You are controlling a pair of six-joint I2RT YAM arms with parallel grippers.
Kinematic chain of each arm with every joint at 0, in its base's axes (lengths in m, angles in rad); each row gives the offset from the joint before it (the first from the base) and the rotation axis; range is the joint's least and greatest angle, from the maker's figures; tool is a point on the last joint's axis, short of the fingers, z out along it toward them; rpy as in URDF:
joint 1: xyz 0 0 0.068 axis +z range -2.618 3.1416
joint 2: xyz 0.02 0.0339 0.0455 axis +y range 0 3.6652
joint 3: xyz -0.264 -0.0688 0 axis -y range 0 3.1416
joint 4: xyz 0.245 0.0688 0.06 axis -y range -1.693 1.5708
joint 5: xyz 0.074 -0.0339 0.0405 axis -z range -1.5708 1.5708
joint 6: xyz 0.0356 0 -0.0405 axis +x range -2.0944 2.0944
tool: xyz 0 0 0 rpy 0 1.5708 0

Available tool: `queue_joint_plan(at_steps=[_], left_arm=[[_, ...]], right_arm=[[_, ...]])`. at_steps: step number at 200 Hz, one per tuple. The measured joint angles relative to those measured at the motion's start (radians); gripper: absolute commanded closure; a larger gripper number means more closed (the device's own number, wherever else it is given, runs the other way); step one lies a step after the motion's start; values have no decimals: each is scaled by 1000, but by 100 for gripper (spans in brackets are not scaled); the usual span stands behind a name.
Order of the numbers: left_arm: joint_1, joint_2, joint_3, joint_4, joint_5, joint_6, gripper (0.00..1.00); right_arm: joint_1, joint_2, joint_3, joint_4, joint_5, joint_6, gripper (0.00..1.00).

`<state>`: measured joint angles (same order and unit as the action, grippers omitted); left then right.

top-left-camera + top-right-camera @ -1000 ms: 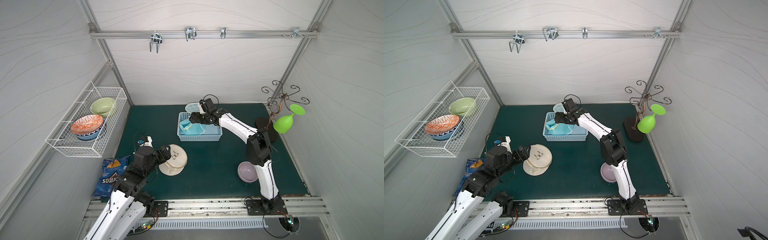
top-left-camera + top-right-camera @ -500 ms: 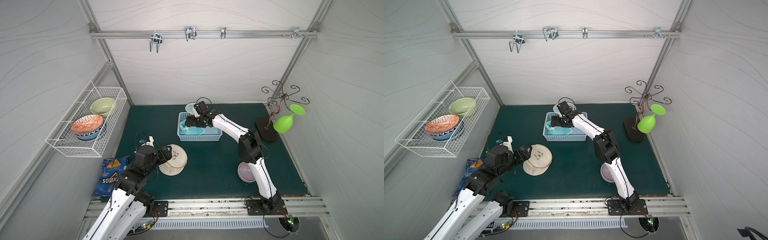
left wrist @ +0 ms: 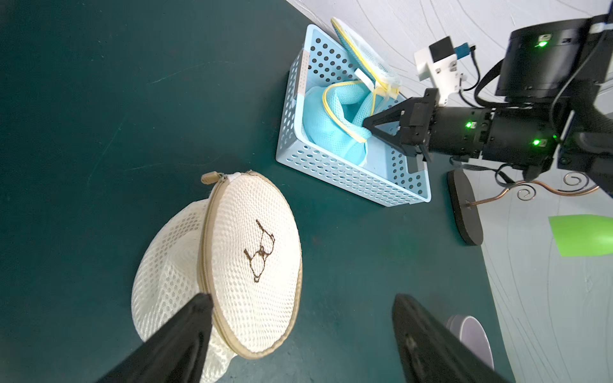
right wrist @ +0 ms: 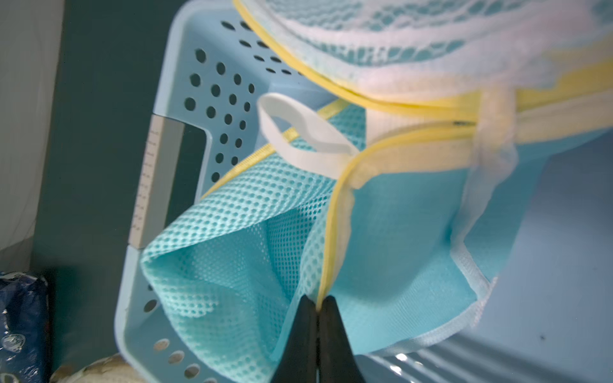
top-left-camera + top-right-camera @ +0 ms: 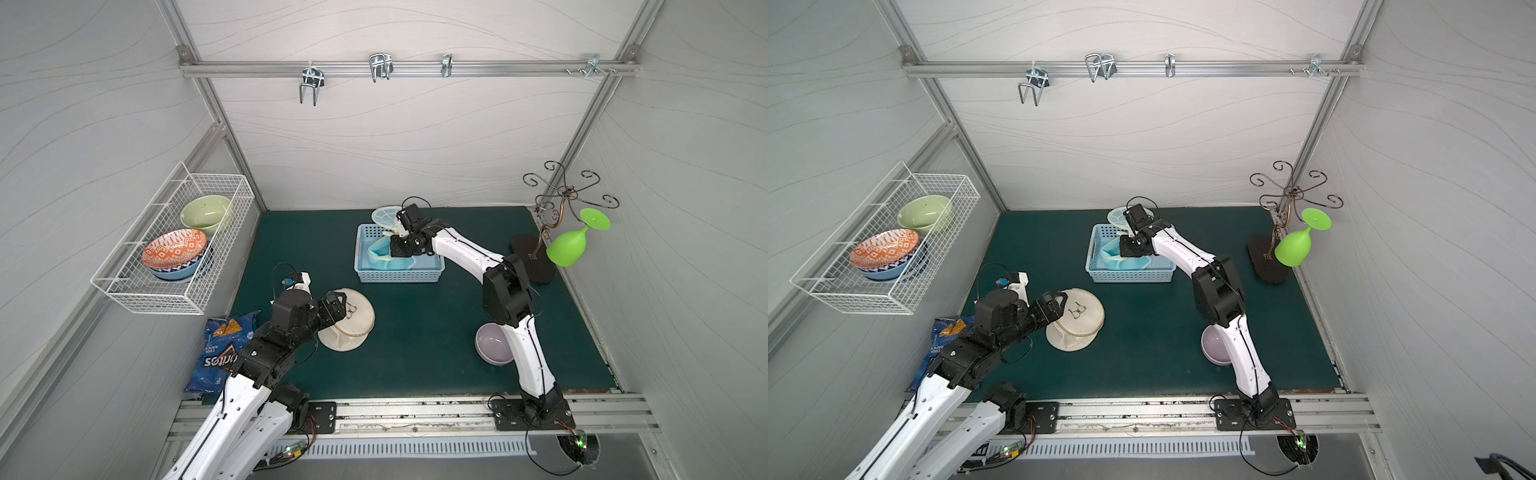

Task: Turn the laundry bag inside out
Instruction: Pick up the laundry bag and place it in the bin.

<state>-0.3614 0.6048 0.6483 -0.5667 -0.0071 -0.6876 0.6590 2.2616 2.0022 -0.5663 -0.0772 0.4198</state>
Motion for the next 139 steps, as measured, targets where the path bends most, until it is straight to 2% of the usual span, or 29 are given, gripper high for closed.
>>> queue_joint_plan(at_steps=[42, 94, 120, 139], left_arm=[[2, 7, 27, 36, 68, -33, 7], [34, -9, 94, 71, 128, -59, 8], [39, -15, 148, 95, 145, -42, 8], [39, -13, 174, 138, 204, -17, 9]], right_arm=[[-48, -200, -22, 47, -80, -150, 100], [-57, -389, 19, -2, -193, -323, 100], [-41, -537, -68, -54, -241, -397, 100], [-9, -656, -140, -96, -267, -449, 100]])
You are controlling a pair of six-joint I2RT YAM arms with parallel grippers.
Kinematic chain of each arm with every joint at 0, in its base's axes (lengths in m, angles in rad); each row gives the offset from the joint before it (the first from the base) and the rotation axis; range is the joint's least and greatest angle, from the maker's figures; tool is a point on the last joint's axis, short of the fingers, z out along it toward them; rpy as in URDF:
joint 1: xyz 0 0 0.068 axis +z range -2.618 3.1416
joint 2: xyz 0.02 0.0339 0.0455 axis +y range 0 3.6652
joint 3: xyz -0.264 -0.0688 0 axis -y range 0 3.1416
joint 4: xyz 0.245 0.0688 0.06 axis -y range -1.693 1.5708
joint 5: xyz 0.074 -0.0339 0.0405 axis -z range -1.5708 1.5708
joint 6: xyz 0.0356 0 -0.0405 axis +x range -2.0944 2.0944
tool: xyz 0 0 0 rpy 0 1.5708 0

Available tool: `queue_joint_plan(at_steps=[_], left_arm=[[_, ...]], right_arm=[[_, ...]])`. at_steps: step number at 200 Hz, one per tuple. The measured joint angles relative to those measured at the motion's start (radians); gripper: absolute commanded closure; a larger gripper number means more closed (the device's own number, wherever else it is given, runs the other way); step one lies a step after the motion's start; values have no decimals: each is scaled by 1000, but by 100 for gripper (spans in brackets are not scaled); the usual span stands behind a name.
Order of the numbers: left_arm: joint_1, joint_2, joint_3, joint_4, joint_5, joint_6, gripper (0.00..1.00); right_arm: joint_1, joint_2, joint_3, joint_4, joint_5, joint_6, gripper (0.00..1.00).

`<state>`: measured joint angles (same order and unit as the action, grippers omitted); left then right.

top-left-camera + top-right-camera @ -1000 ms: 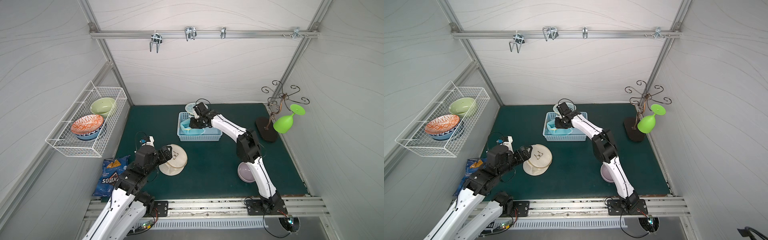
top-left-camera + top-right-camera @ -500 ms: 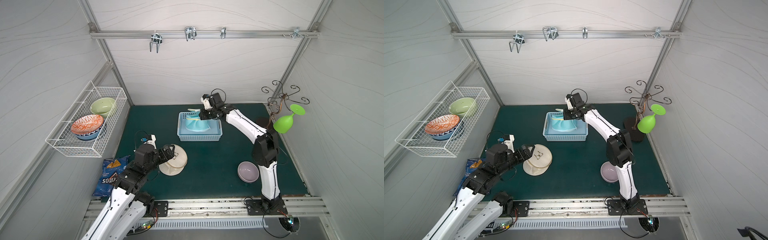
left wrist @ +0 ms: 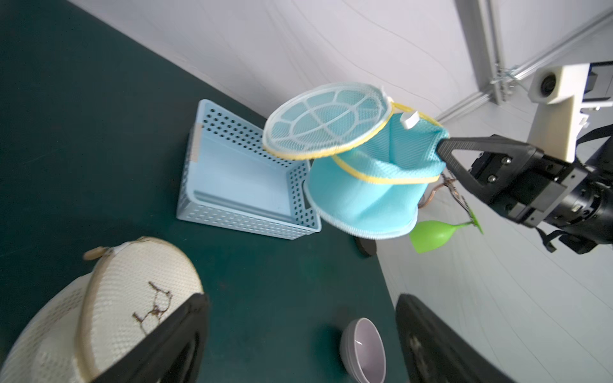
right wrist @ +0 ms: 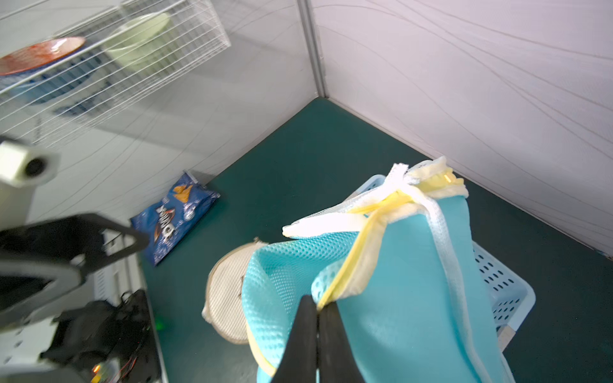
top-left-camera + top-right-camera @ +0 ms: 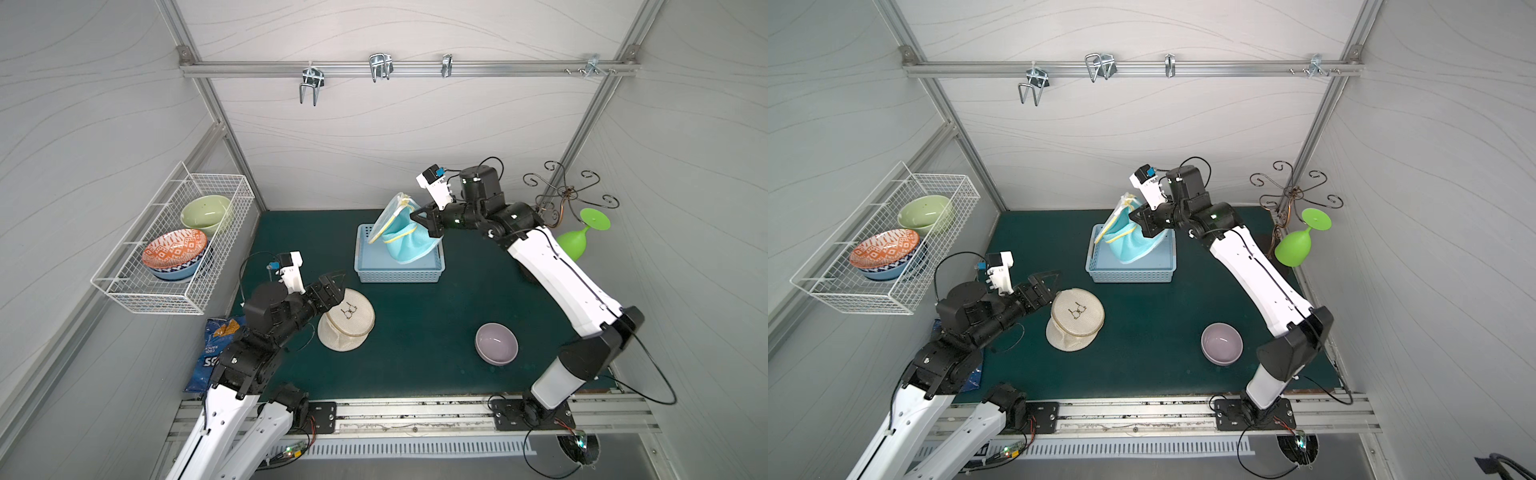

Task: Turn the laundry bag inside out
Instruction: Pick up the laundry bag and place it in the bin, then turn over the laundry bag.

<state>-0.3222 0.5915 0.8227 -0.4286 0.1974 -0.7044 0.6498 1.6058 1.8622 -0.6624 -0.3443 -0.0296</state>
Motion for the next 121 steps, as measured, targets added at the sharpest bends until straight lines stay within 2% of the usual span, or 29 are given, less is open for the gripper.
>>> queue_joint_plan(at_steps=[48, 68, 95, 121], left_arm=[[-4, 69, 56, 84, 222, 67, 9], [-56, 71, 42, 98, 270, 91, 9], [-258, 71, 42, 66, 241, 163, 9], [-530, 107, 43, 26, 99, 241, 12]], right_arm=[[93, -299, -221, -34, -94, -59, 100], [109, -393, -352, -29, -139, -58, 100], [116, -422, -488, -29, -216, -70, 100], [124, -403, -570, -29, -271, -81, 100]])
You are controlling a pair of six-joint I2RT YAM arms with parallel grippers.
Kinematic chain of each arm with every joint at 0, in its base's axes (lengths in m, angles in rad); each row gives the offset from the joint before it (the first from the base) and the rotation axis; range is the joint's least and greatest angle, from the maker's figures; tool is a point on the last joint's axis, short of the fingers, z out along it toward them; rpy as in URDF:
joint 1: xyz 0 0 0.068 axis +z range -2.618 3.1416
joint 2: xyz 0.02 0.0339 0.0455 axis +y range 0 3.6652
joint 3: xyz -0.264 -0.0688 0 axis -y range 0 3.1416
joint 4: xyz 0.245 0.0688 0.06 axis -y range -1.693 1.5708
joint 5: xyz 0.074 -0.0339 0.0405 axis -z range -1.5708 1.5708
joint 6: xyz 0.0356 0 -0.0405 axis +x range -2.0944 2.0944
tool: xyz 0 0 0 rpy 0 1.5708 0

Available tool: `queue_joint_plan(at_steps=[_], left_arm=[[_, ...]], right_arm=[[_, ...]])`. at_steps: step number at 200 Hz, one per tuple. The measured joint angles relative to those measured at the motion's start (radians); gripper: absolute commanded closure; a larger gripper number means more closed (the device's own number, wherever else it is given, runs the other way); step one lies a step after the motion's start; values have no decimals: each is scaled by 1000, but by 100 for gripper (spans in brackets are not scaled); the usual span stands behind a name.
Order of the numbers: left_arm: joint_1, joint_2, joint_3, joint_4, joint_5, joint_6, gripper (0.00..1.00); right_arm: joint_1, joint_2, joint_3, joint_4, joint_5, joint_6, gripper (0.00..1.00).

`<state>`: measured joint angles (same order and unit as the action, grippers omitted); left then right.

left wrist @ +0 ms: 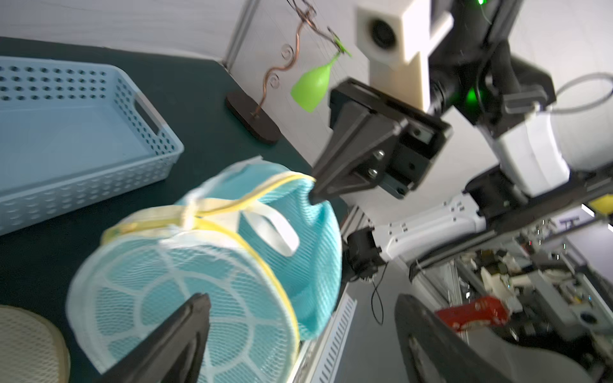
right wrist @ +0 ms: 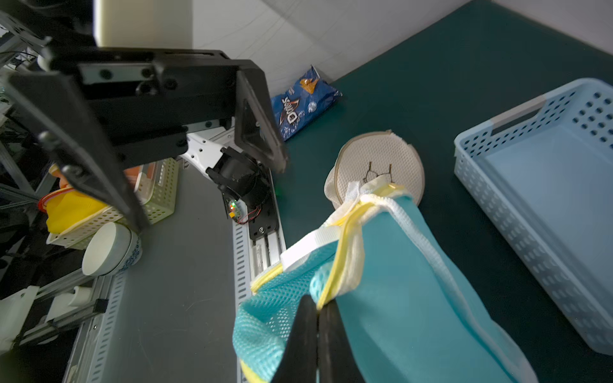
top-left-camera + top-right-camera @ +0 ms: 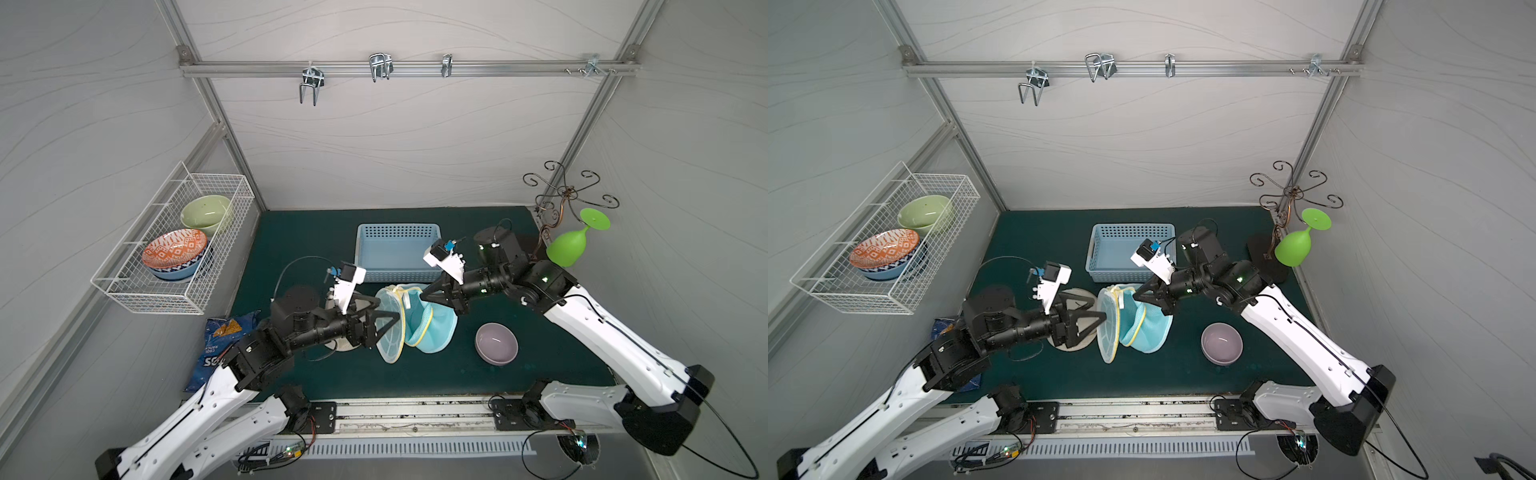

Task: Turn the laundry bag inside out
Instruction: Turn over the laundry bag.

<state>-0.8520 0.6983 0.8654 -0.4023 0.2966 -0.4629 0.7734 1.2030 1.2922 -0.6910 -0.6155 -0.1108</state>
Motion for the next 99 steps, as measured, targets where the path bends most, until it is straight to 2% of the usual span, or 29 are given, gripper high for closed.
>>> queue_joint_plan(at_steps=[17, 31, 60, 70, 79, 94, 99], left_arm=[[-153, 61, 1, -52, -153, 40, 14], [-235, 114, 1, -98, -280, 60, 16], [-293, 171, 2, -166, -498, 88, 14], [-296, 177, 2, -166, -540, 97, 19], [-296, 188, 6, -166, -571, 105, 37], [-296, 220, 19, -164, -606, 115, 82], [-296, 232, 23, -162, -612, 116, 100]], right_arm=[[2, 0, -33, 0, -20, -2, 100], [2, 0, -42, 2, -40, -3, 100], [3, 0, -43, 5, -74, -10, 100], [4, 0, -43, 9, -82, -10, 100], [4, 0, -43, 11, -89, -11, 100], [4, 0, -43, 14, -97, -12, 100], [4, 0, -45, 19, -97, -13, 100]])
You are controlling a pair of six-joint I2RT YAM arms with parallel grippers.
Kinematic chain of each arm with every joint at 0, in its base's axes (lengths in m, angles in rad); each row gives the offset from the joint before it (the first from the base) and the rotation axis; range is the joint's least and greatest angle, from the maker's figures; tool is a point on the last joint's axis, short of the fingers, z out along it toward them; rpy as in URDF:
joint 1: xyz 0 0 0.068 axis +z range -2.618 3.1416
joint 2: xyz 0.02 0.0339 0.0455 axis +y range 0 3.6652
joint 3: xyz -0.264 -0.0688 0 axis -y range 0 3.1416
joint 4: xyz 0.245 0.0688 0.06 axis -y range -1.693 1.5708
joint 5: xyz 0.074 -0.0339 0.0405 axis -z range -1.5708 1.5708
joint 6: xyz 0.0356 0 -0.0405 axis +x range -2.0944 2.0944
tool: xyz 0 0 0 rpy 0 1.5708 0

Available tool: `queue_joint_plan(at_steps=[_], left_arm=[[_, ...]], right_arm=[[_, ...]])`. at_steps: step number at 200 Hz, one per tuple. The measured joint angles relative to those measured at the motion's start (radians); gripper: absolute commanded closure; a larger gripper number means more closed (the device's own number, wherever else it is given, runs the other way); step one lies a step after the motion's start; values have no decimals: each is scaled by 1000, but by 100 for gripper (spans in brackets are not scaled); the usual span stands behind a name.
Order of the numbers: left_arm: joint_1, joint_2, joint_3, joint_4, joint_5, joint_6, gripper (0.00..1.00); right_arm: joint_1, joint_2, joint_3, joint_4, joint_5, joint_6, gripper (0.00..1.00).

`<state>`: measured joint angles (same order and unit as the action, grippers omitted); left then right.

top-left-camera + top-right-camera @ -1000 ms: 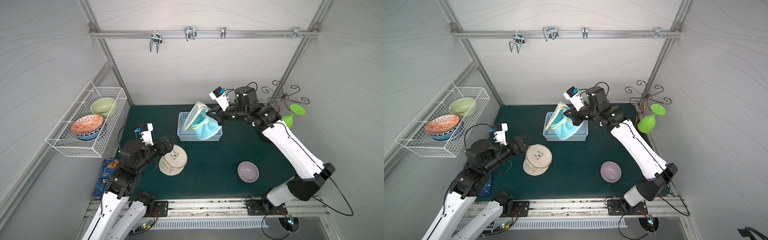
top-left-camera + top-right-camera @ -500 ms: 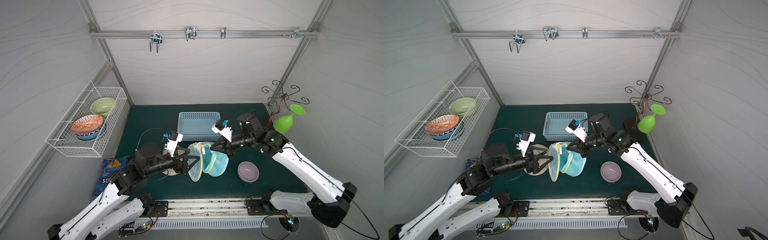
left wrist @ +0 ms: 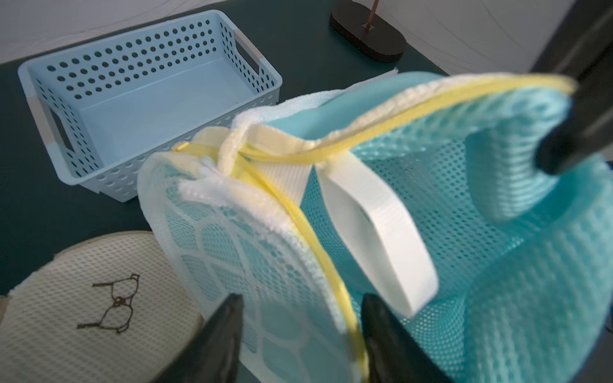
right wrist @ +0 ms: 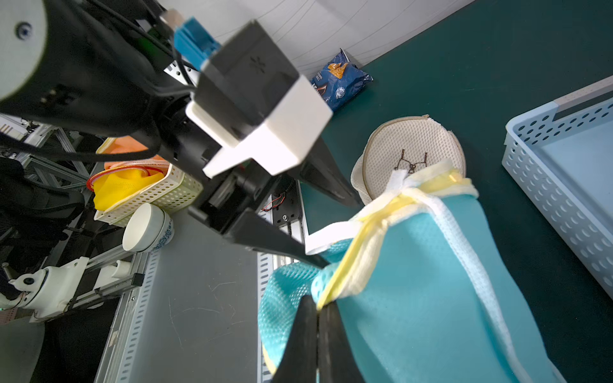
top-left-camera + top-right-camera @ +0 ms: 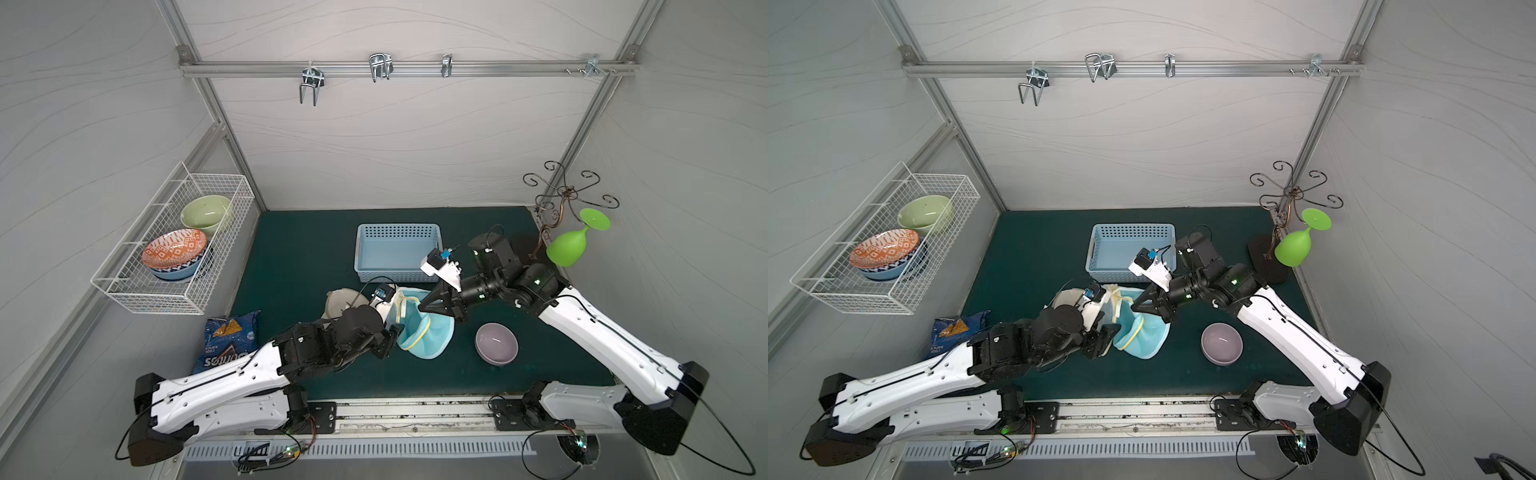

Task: Turn the laundry bag inside out
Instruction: Turn over the laundry bag.

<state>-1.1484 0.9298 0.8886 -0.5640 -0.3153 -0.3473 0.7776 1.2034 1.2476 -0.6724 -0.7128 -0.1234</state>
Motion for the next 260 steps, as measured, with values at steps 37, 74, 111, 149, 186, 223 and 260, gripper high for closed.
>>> queue_joint_plan(at_steps=[37, 74, 111, 149, 186, 223, 260], left_arm=[[0, 10, 24, -28, -10, -15, 100], [0, -7, 110, -115, 24, -76, 100], [0, 16, 154, -180, 64, -157, 100], [0, 53, 153, -209, 65, -235, 100], [0, 55, 137, -217, 65, -309, 100], [0, 55, 122, -217, 65, -364, 100], [0, 57, 122, -216, 64, -402, 100]], right_arm=[[-16, 16, -25, 36, 2, 5, 100], [-41, 66, -82, 96, 77, 48, 100], [-16, 103, -138, 168, 242, 137, 40], [85, 129, -267, 303, 500, 261, 5], [125, 158, -424, 483, 664, 389, 1], [170, 174, -533, 705, 784, 491, 1], [200, 174, -676, 987, 869, 548, 1]])
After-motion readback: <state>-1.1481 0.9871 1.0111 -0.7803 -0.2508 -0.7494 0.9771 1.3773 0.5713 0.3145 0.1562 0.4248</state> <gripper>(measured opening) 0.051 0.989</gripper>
